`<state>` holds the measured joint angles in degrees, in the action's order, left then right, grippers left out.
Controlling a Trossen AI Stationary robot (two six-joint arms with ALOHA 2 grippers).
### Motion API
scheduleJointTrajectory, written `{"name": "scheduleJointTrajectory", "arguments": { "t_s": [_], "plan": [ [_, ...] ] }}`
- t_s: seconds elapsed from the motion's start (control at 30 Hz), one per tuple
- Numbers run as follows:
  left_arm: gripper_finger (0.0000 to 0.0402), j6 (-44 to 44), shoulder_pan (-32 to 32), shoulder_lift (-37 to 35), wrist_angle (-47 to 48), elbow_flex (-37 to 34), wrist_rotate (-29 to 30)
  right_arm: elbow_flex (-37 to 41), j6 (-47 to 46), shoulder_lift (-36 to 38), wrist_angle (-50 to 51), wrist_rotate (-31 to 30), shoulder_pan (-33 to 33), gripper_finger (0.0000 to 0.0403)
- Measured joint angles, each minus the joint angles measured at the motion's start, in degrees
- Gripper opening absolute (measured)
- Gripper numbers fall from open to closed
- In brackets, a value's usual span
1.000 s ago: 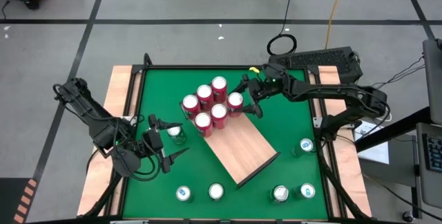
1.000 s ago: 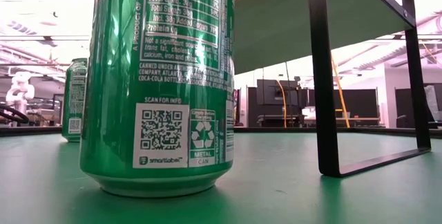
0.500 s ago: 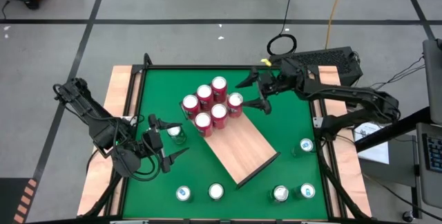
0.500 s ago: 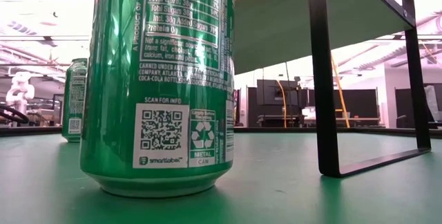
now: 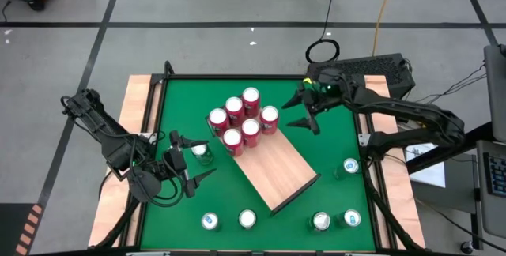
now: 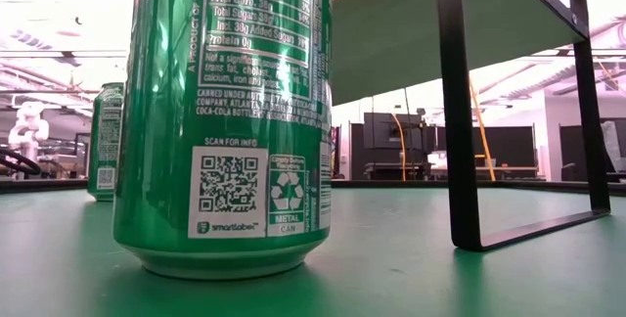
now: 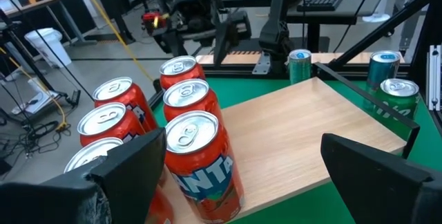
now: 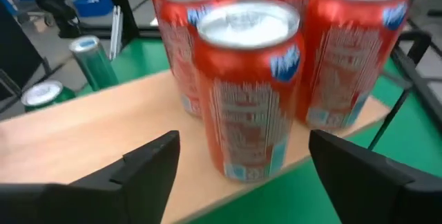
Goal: Place canned beverage on shelf
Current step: Put the red soda can on the shelf aligned with the other red soda can
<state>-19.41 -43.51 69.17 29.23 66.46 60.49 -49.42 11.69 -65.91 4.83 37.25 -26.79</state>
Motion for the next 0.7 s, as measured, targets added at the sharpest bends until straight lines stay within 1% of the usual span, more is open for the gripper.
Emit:
{"name": "scheduleJointTrajectory", "arguments": {
  "t_s": [0.43,0.53,0.7],
  "plan": [
    [0.0384,-1.23,0.09,0.04,0.42,0.00,0.41,0.21,0.04,-5.34,-2.68,-0.31,2.82,0.0209],
    [0.0384,-1.23,0.09,0.04,0.43,0.00,0.43,0.21,-0.45,-5.62,-3.52,-0.36,3.27,0.0195],
    [0.0384,-1.26,0.09,0.04,0.42,0.00,0.45,0.21,-1.89,-5.62,-3.71,-2.68,4.28,0.0181]
  ]
}}
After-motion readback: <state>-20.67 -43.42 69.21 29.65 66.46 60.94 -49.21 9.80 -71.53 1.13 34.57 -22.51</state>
